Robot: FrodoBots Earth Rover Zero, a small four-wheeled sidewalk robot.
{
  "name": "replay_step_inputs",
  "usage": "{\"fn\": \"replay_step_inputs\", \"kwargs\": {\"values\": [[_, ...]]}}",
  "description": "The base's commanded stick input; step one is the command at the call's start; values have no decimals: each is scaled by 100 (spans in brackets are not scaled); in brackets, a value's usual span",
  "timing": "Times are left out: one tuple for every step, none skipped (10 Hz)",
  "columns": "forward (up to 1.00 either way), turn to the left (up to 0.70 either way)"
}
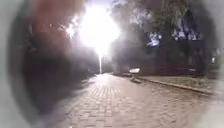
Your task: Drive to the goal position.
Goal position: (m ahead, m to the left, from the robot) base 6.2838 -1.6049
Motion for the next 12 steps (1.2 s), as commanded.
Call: {"fn": "replay_step_inputs", "kwargs": {"values": [[100,11],[100,0],[100,0],[100,0],[100,0],[100,0],[100,0],[100,0],[100,0],[100,0],[100,0],[100,0]]}}
